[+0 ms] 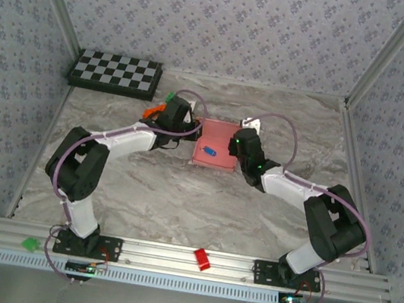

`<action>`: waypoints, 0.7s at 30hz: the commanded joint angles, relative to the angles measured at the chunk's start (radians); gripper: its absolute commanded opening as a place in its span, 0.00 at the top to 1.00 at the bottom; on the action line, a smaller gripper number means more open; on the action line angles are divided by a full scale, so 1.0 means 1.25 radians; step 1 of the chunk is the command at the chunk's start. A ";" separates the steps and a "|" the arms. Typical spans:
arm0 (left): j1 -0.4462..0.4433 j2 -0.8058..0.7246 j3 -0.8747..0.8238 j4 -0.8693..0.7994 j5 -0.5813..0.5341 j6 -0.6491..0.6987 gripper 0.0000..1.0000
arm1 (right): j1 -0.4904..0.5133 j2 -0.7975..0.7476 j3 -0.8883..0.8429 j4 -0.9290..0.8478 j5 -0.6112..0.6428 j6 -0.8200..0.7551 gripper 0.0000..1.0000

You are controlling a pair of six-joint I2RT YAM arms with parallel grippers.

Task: Fold the paper box

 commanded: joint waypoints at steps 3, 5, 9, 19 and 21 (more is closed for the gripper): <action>-0.011 -0.030 -0.016 0.015 0.013 -0.016 0.85 | 0.015 -0.020 -0.017 0.027 0.035 0.036 0.82; -0.013 -0.030 -0.017 0.015 0.015 -0.018 0.85 | 0.019 -0.020 -0.021 0.029 0.043 0.041 0.82; -0.018 -0.033 -0.024 0.016 0.012 -0.018 0.84 | 0.025 -0.020 -0.024 0.028 0.052 0.050 0.81; -0.025 -0.042 -0.046 0.021 0.002 -0.024 0.83 | 0.038 -0.012 -0.029 0.021 0.066 0.079 0.78; -0.026 -0.045 -0.053 0.022 -0.002 -0.026 0.83 | 0.041 -0.012 -0.030 0.020 0.069 0.081 0.78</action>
